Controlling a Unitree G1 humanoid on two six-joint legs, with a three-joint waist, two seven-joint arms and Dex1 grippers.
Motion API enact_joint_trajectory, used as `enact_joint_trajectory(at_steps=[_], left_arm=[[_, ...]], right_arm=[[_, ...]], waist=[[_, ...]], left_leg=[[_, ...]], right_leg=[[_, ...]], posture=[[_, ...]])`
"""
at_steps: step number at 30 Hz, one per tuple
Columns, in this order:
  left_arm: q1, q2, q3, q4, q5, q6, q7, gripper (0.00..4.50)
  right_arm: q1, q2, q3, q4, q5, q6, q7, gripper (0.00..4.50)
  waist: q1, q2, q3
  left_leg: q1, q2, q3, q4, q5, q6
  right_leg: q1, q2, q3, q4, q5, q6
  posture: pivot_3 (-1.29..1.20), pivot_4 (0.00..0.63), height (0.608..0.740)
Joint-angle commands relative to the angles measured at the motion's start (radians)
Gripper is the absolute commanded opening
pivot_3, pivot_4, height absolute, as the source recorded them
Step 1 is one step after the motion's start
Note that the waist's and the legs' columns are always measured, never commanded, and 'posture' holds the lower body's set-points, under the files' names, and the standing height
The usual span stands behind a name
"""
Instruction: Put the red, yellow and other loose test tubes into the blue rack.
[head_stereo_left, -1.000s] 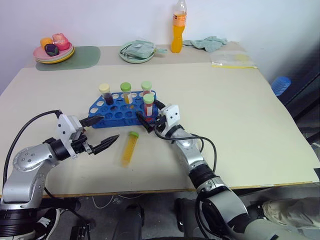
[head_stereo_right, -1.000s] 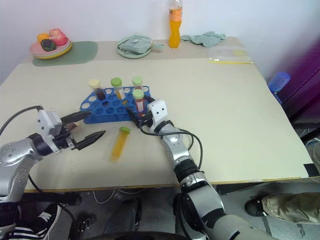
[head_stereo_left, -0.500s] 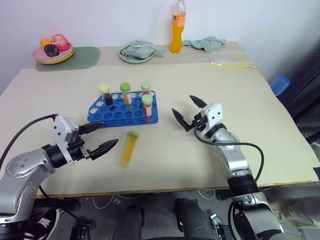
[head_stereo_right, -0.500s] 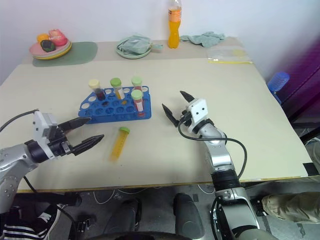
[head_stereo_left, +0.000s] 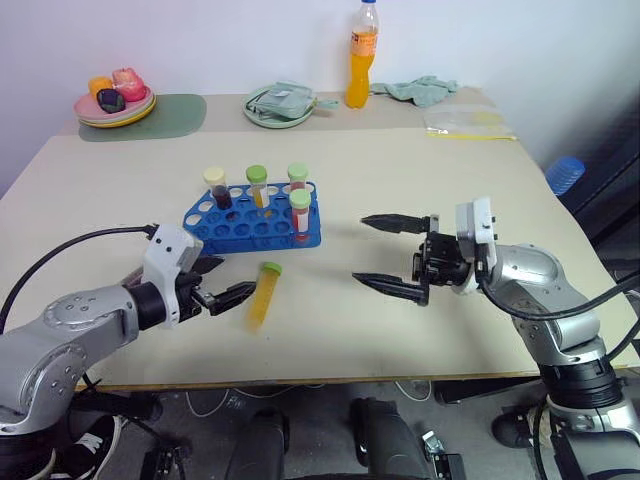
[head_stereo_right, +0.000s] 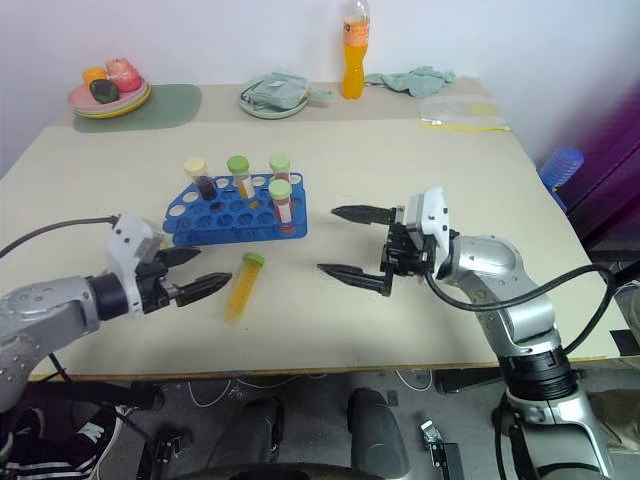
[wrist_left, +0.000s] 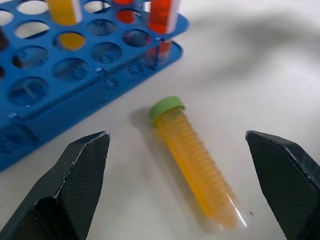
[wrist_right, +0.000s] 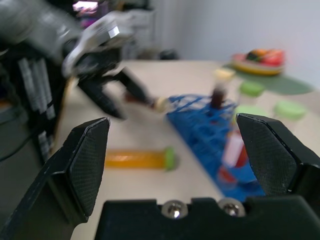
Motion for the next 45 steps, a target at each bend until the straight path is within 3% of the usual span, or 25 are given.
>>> enact_joint_trajectory(at_steps=[1, 3, 5, 12, 21, 27, 30, 36, 37, 45], left_arm=[[-0.057, 0.024, -0.057, -0.017, -0.017, 0.166, 0.083, 4.50], [-0.102, 0.023, -0.082, -0.010, 0.001, 0.253, 0.138, 4.50], [-0.160, -0.040, -0.054, 0.014, -0.014, 0.353, 0.199, 4.50], [-0.354, -0.248, -0.145, 0.087, 0.054, 0.516, 0.304, 4.50], [-0.389, -0.201, -0.250, 0.156, 0.002, 0.519, 0.386, 4.50], [-0.436, -0.223, -0.302, 0.243, -0.031, 0.519, 0.406, 4.50], [-0.442, -0.235, -0.341, 0.284, -0.015, 0.519, 0.401, 3.67], [-0.434, -0.227, -0.334, 0.281, -0.034, 0.519, 0.406, 1.01], [-0.432, -0.219, -0.326, 0.276, -0.033, 0.519, 0.409, 0.85], [-0.411, -0.179, -0.152, 0.126, 0.018, 0.478, 0.364, 0.85]], right_arm=[[-0.004, -0.017, 0.001, -0.038, 0.008, -0.002, 0.036, 4.48], [0.000, -0.021, 0.004, -0.042, 0.005, -0.001, 0.051, 4.48], [0.004, -0.024, 0.002, -0.034, 0.002, -0.003, 0.062, 4.48], [0.025, -0.028, 0.008, -0.012, -0.041, -0.065, 0.099, 4.48], [0.051, 0.003, 0.031, -0.006, -0.083, -0.100, 0.076, 4.48], [0.053, 0.025, 0.041, 0.002, -0.100, -0.105, 0.056, 4.48], [0.057, 0.029, 0.041, 0.000, -0.102, -0.105, 0.046, 4.50], [0.064, 0.021, 0.038, 0.001, -0.109, -0.109, 0.041, 4.50], [0.065, 0.021, 0.037, 0.004, -0.111, -0.111, 0.040, 4.50], [0.071, 0.019, 0.031, 0.011, -0.116, -0.114, 0.036, 4.50]], waist=[[0.001, 0.000, 0.000], [0.000, 0.000, 0.000], [0.003, 0.000, 0.000], [0.020, -0.001, 0.000], [0.024, -0.001, 0.000], [0.028, -0.001, 0.000], [0.028, 0.000, -0.001], [0.027, 0.000, -0.001], [0.026, 0.000, -0.001], [0.020, 0.000, 0.000]], left_leg=[[0.000, 0.000, 0.000, 0.000, 0.000, 0.000], [-0.001, 0.000, 0.000, 0.000, 0.000, 0.000], [-0.001, 0.000, 0.000, 0.000, 0.000, 0.000], [-0.001, -0.002, -0.001, 0.003, 0.000, 0.000], [0.000, -0.002, -0.001, 0.002, 0.000, 0.000], [0.000, -0.002, -0.001, 0.003, 0.000, 0.000], [0.000, -0.002, -0.001, 0.003, 0.000, 0.000], [0.003, -0.003, -0.001, 0.002, 0.000, 0.000], [0.004, -0.003, -0.001, 0.001, 0.000, 0.000], [0.005, -0.002, -0.001, 0.000, 0.000, 0.000]], right_leg=[[0.000, 0.000, 0.000, 0.000, 0.000, 0.000], [0.000, 0.000, 0.000, 0.000, 0.000, 0.000], [0.000, 0.000, 0.000, 0.000, 0.000, 0.000], [0.002, 0.000, 0.000, 0.000, 0.001, 0.001], [0.001, 0.000, 0.000, 0.000, 0.001, 0.000], [0.002, -0.001, 0.000, -0.001, 0.001, 0.000], [0.003, -0.001, 0.000, 0.000, 0.001, 0.000], [0.005, -0.001, 0.000, -0.001, 0.001, 0.000], [0.006, -0.001, 0.000, -0.001, 0.001, 0.001], [0.005, -0.001, 0.000, -0.001, 0.000, 0.001]], posture=[[0.00, 0.150, 0.740], [0.00, 0.150, 0.740], [0.00, 0.150, 0.740], [0.00, 0.150, 0.740], [0.00, 0.150, 0.740], [0.00, 0.150, 0.740], [0.00, 0.150, 0.740], [0.00, 0.150, 0.740], [0.00, 0.150, 0.740], [0.00, 0.150, 0.740]])
